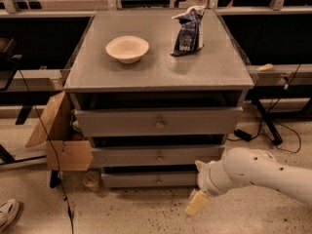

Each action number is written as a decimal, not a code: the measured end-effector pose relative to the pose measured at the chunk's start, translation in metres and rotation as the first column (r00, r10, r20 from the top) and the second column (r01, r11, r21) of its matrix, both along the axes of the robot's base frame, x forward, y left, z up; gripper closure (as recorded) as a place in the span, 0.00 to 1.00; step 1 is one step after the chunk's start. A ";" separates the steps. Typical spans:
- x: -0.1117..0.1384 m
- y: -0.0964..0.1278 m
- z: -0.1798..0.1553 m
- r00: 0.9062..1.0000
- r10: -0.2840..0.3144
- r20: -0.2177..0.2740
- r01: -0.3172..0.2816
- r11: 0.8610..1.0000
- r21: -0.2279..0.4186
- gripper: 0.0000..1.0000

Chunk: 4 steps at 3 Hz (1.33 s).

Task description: Open bottom drawer

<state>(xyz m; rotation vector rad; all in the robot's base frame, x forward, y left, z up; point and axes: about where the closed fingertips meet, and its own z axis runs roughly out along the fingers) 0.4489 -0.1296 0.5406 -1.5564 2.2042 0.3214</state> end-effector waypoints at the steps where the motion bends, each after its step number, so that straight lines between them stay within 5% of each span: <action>1: 0.042 -0.005 -0.047 0.998 0.012 0.059 -0.013 1.000 0.005 0.00; 2: 0.080 -0.010 -0.095 0.994 0.024 0.103 -0.031 0.997 0.065 0.00; 3: 0.096 -0.027 -0.150 0.995 0.046 0.089 -0.057 0.990 0.127 0.00; 4: 0.087 -0.038 -0.223 0.996 0.081 -0.026 -0.074 0.980 0.186 0.00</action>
Offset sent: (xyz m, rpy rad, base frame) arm 0.0730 0.0000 -0.2985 0.2644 0.0516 0.0761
